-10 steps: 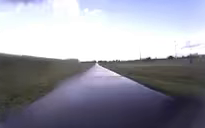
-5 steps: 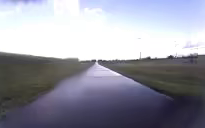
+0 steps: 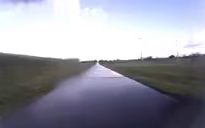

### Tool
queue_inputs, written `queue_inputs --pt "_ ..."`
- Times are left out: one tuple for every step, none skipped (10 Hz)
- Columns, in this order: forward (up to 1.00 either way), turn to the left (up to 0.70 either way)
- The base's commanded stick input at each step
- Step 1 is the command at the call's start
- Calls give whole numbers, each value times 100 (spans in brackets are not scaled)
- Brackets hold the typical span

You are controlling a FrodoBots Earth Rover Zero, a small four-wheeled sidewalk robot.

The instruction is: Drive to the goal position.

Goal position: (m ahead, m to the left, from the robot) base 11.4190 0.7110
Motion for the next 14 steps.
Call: queue_inputs --pt "45 0" --pt "45 0" --pt "45 0" --pt "45 0" --pt "45 0" --pt "45 0" --pt "45 0" --pt "45 0" --pt "45 0" --pt "45 0" --pt "45 0" --pt "45 0" --pt "45 0" --pt "45 0"
